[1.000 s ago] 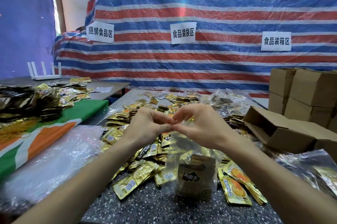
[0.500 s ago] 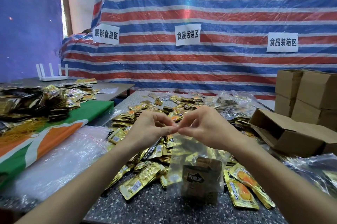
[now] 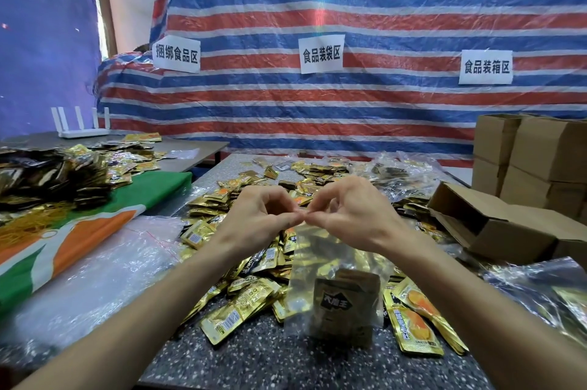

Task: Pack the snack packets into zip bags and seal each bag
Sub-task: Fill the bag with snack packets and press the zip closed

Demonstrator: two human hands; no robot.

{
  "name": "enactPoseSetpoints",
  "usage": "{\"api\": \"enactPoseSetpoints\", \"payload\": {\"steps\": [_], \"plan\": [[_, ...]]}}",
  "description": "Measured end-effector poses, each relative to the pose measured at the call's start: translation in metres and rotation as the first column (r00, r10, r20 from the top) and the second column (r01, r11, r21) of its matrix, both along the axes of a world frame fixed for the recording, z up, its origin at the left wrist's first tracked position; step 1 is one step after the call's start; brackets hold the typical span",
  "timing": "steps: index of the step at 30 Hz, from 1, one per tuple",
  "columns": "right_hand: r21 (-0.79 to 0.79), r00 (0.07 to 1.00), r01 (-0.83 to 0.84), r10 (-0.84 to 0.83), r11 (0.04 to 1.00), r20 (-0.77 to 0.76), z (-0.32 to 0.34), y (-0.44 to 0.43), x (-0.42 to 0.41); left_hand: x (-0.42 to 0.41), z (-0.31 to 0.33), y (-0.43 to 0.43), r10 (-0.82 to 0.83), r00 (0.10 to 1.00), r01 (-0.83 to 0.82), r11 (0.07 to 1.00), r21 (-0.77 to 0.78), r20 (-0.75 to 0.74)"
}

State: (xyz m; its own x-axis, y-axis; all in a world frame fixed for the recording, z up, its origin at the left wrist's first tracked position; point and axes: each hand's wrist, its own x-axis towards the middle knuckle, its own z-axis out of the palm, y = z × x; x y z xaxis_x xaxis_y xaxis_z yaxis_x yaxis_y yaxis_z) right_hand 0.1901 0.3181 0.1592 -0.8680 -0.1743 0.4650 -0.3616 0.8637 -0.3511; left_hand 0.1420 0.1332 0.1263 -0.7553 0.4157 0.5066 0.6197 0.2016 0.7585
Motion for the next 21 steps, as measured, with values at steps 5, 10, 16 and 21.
{"api": "enactPoseSetpoints", "payload": {"steps": [5, 10, 16, 21], "plan": [[-0.012, 0.997, 0.014, -0.013, 1.0, 0.08, -0.002, 0.016, 0.003, 0.001, -0.007, 0.004, 0.022, 1.0, -0.022, 1.0, 0.007, -0.011], [-0.022, 0.994, 0.03, -0.027, 0.999, 0.105, -0.002, 0.032, 0.01, 0.007, -0.006, 0.015, 0.061, 0.998, -0.06, 0.997, 0.045, -0.012], [-0.008, 0.995, 0.07, -0.069, 0.998, 0.078, -0.004, 0.051, 0.015, 0.007, -0.011, 0.019, 0.087, 0.995, -0.081, 0.992, 0.1, -0.048], [0.047, 0.998, 0.055, -0.056, 0.997, 0.012, -0.006, 0.056, 0.016, -0.001, -0.009, 0.015, -0.081, 0.996, 0.081, 0.997, -0.013, 0.021]]}}
